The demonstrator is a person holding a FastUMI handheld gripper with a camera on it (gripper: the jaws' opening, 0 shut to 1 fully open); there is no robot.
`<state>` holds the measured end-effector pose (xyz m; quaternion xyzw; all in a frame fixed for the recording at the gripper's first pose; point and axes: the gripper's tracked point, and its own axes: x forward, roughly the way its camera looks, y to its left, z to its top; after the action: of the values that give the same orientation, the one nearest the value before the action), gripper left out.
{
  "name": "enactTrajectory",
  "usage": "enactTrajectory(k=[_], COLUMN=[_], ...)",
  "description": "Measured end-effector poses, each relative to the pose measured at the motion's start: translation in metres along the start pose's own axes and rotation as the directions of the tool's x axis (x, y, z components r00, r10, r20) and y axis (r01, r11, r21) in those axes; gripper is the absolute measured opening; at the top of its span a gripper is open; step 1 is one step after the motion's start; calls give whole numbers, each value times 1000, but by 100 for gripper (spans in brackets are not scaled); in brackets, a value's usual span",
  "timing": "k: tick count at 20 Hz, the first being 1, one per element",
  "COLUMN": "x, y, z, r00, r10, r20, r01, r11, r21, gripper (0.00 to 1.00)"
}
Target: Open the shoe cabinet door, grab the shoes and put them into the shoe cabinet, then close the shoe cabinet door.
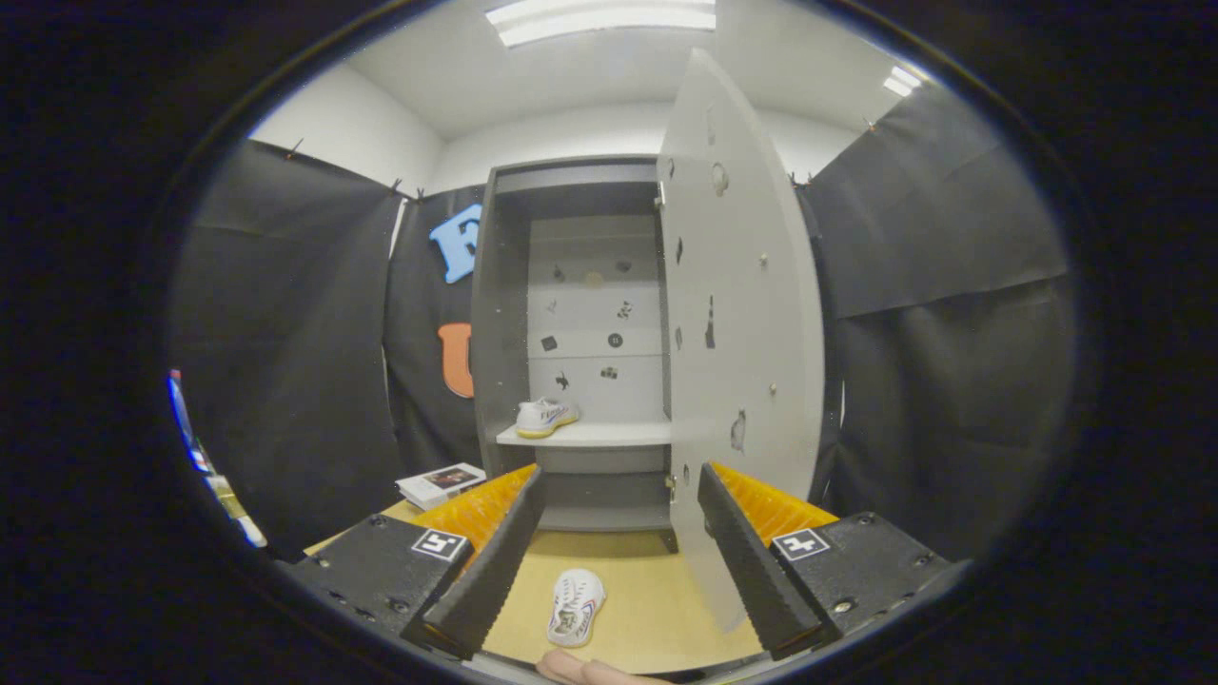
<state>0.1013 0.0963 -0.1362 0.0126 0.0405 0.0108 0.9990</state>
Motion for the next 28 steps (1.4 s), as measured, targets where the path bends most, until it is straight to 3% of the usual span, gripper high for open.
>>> enactTrajectory(k=[2, 5, 9, 12, 15, 20, 24, 28], x=[23, 51, 83, 100, 117, 127, 135, 146], y=[20, 46, 81, 86, 79, 84, 82, 78], z=[-34, -110, -208, -261, -289, -328, -353, -360], r00=[1000, 988, 941, 908, 902, 881, 864, 875], r10=[4, 8, 39, 3, -54, -68, -86, -95], r20=[-25, -155, -337, -418, -429, -469, -495, -475], r01=[-4, -14, -51, -20, 46, 69, 106, 124], r11=[1000, 999, 998, 999, 999, 998, 994, 992], r21=[-31, -43, -27, -36, -29, -14, 12, 30], gripper=[100, 100, 100, 100, 100, 98, 87, 66])
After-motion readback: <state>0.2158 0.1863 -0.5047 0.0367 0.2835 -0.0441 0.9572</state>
